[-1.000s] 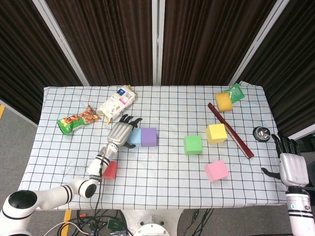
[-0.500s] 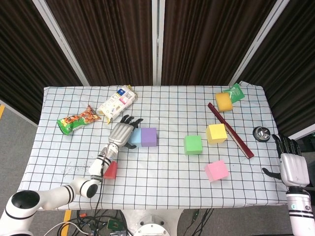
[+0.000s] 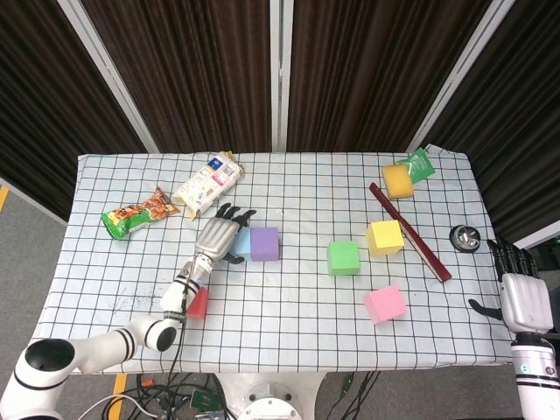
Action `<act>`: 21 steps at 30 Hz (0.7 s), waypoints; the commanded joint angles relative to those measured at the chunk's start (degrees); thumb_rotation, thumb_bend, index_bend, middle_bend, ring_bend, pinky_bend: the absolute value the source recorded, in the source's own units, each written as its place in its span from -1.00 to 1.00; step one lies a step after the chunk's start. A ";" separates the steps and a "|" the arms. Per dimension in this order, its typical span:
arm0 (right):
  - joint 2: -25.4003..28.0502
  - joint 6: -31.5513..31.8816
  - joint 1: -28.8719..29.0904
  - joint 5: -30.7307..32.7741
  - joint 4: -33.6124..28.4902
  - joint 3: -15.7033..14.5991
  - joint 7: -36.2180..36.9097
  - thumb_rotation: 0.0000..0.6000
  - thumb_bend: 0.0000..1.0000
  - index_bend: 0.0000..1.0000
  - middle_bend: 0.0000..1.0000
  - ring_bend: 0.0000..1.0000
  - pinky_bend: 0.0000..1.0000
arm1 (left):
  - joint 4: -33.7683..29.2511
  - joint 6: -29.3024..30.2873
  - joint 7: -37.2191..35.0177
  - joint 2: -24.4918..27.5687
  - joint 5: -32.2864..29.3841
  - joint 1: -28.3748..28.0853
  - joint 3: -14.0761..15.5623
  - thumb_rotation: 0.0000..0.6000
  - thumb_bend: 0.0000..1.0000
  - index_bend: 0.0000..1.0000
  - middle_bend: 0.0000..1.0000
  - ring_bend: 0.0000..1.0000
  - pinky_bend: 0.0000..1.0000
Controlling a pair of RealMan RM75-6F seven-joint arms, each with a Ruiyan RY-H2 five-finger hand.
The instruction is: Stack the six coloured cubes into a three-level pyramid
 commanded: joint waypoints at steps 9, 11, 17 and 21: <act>0.05 -0.67 0.43 -0.30 -0.17 0.00 0.06 1.00 -1.00 -1.00 -1.00 -1.00 -1.00 | -7.51 4.02 1.21 4.45 1.16 3.10 1.22 1.00 -0.89 -0.81 -0.43 -0.80 -0.92; 0.30 -0.90 0.83 -0.66 -0.50 0.10 -0.43 1.00 -1.00 -1.00 -1.00 -1.00 -1.00 | -10.72 5.54 2.01 7.35 1.65 4.58 1.92 1.00 -0.89 -0.81 -0.44 -0.80 -0.92; 2.16 -3.47 3.47 -2.26 -2.79 0.66 -2.27 1.00 -1.00 -1.00 -1.00 -1.00 -1.00 | -19.95 10.38 2.69 17.04 2.35 9.44 3.00 1.00 -0.90 -0.81 -0.47 -0.83 -0.92; 3.46 -4.78 5.58 -3.24 -5.57 1.55 -4.41 1.00 -1.00 -1.00 -1.00 -1.00 -1.00 | -23.26 13.49 1.96 21.35 3.08 11.97 3.12 1.00 -0.90 -0.81 -0.47 -0.83 -0.92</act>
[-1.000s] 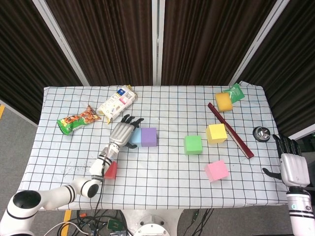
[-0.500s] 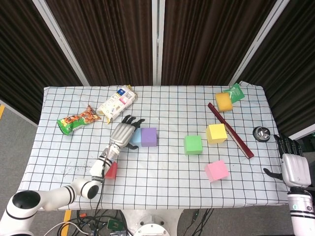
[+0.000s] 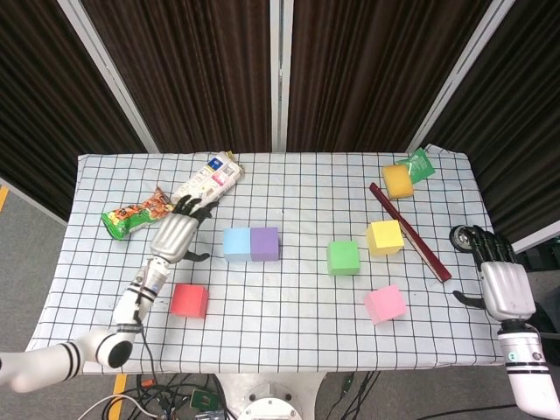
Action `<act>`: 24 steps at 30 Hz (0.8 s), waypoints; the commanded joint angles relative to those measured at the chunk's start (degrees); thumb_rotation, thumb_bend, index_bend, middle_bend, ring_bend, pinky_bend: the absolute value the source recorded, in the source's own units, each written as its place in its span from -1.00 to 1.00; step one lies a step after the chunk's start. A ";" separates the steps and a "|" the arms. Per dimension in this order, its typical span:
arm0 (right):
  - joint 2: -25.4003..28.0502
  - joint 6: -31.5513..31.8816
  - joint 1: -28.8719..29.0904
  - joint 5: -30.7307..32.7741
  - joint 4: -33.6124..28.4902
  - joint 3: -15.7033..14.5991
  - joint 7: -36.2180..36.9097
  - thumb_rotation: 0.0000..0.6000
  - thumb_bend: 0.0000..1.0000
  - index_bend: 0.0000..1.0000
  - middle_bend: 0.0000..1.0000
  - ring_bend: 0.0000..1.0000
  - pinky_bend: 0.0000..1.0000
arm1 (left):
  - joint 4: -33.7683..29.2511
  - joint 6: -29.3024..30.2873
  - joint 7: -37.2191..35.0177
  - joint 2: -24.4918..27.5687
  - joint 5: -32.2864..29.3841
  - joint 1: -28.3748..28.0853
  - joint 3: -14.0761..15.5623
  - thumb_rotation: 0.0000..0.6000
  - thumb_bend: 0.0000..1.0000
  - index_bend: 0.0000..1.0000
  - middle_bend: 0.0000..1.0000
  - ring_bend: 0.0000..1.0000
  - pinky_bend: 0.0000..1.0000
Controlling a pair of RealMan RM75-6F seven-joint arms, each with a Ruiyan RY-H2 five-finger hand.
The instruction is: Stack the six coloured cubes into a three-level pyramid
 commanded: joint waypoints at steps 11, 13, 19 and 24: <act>0.10 -13.36 12.49 2.04 -1.70 3.89 -8.52 1.00 -1.00 -1.00 -1.00 -1.00 -1.00 | -3.54 12.96 -6.36 11.31 4.96 12.41 4.34 1.00 -0.99 -0.81 -0.55 -0.89 -0.91; -0.01 -17.19 15.06 2.73 -1.03 3.89 -9.36 1.00 -1.00 -1.00 -1.00 -1.00 -1.00 | -2.59 15.10 -7.94 12.18 6.75 14.28 5.48 1.00 -1.00 -0.81 -0.56 -0.90 -0.91; -0.98 -26.63 21.68 4.66 0.45 3.31 -11.87 1.00 -1.00 -1.00 -0.88 -1.00 -1.00 | -2.35 19.37 -12.58 14.20 9.26 19.01 7.62 1.00 -1.00 -0.81 -0.61 -0.95 -0.91; -4.86 -30.13 25.05 8.51 3.49 3.08 -12.82 1.00 -1.00 -1.00 -0.79 -1.00 -1.00 | -3.08 21.26 -13.84 14.55 10.45 21.07 8.10 1.00 -1.00 -0.81 -0.61 -0.95 -0.91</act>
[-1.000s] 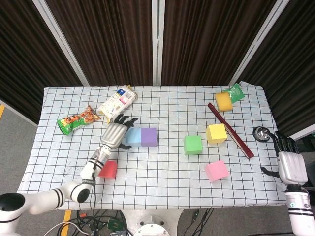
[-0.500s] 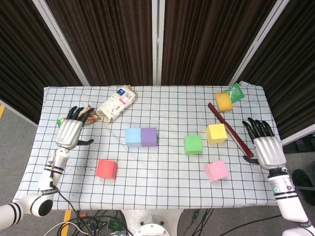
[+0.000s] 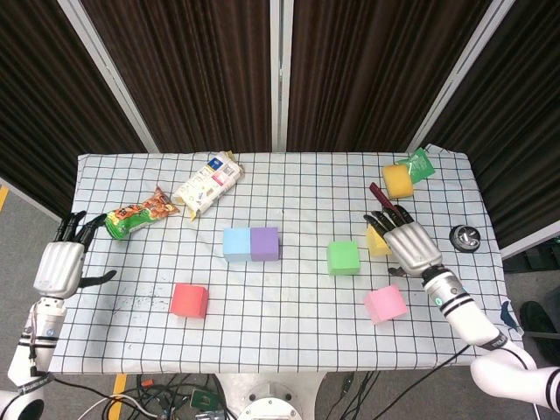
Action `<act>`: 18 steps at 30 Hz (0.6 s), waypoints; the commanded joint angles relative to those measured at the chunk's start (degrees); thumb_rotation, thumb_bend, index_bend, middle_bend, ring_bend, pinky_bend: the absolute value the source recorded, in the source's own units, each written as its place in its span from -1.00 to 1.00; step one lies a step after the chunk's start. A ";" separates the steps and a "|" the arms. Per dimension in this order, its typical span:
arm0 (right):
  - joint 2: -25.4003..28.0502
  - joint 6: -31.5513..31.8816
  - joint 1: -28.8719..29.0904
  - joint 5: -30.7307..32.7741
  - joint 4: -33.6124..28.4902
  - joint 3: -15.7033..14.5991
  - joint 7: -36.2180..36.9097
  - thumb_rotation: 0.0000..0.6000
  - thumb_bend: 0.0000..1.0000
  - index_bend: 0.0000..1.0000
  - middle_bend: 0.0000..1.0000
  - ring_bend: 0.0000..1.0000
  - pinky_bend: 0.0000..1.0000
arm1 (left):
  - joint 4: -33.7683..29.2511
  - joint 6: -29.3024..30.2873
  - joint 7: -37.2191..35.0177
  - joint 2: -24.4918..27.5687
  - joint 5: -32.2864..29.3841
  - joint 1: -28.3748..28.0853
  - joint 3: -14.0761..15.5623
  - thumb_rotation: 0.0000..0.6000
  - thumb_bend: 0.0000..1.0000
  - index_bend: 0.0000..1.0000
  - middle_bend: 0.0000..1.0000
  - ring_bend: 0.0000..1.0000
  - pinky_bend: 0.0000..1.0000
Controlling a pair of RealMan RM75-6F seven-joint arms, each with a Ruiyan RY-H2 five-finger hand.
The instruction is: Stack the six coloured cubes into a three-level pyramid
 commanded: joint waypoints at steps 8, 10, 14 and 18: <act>-8.03 -3.93 4.54 6.77 6.81 -1.60 -0.54 1.00 -1.00 -1.00 -0.75 -1.00 -1.00 | -1.85 2.02 -1.23 1.59 2.52 2.02 0.02 1.00 -1.00 -0.81 -0.61 -0.95 -0.91; -9.39 -3.50 4.90 6.87 7.92 -1.95 -0.57 1.00 -1.00 -1.00 -0.73 -1.00 -1.00 | -1.88 2.51 -1.43 1.66 2.82 2.57 0.04 1.00 -1.00 -0.81 -0.61 -0.95 -0.91; -11.21 -2.86 4.95 6.60 9.04 -2.61 0.90 1.00 -1.00 -1.00 -0.66 -1.00 -1.00 | -1.57 2.86 -2.34 1.51 2.91 3.47 0.01 1.00 -1.00 -0.81 -0.61 -0.95 -0.92; -12.79 -1.78 4.66 6.41 9.98 -2.66 3.25 1.00 -1.00 -1.00 -0.56 -1.00 -1.00 | -1.64 2.76 -4.40 1.52 2.90 4.03 -0.27 1.00 -1.00 -0.81 -0.61 -0.95 -0.94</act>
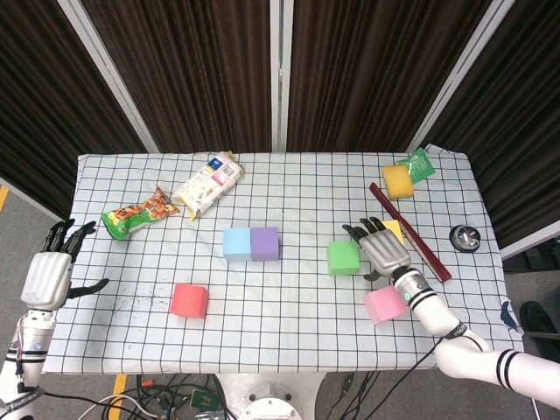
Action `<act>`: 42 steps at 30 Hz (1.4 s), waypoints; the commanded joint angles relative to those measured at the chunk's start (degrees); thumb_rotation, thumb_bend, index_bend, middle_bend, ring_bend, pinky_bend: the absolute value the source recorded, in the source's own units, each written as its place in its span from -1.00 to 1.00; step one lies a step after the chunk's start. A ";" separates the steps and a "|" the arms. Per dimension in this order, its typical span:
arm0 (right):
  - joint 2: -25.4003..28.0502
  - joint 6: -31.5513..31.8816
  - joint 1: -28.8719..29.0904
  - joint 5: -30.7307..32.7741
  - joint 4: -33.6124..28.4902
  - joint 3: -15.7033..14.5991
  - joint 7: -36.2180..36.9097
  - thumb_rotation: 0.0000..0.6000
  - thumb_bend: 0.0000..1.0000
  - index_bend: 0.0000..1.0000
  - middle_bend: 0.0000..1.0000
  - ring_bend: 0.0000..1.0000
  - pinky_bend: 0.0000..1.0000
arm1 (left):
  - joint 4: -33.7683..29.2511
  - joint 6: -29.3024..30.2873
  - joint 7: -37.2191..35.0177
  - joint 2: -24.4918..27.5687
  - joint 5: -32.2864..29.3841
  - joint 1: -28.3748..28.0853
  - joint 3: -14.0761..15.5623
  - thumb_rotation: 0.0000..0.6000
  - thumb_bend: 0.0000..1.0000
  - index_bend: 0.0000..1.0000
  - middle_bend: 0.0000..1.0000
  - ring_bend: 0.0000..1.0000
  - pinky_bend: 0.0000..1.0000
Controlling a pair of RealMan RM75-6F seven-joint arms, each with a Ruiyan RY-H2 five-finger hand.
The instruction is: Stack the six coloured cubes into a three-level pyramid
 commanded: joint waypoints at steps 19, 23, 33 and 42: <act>-8.90 5.66 0.47 0.25 6.88 1.22 5.26 1.00 -0.91 -1.00 -0.14 -0.90 -1.00 | 2.69 -0.61 -3.22 -1.09 0.75 1.96 -0.65 1.00 -1.00 -0.81 -0.61 -0.95 -0.94; -9.41 7.16 0.57 -0.99 7.03 1.54 5.51 1.00 -0.86 -1.00 -0.04 -0.83 -1.00 | 2.85 -0.49 -3.70 -1.15 1.08 2.30 -0.64 1.00 -1.00 -0.81 -0.61 -0.95 -0.94; -14.16 8.25 3.68 -6.79 13.56 4.06 13.97 1.00 -0.82 -1.00 0.00 -0.80 -1.00 | 2.86 -0.33 -5.83 -0.50 2.15 2.59 -0.97 1.00 -1.00 -0.81 -0.61 -0.95 -0.94; -21.47 6.45 7.37 -8.37 22.69 4.85 18.05 1.00 -0.81 -1.00 0.02 -0.80 -1.00 | 2.87 -0.45 -6.89 0.06 2.43 2.65 -1.43 1.00 -1.00 -0.81 -0.61 -0.95 -0.94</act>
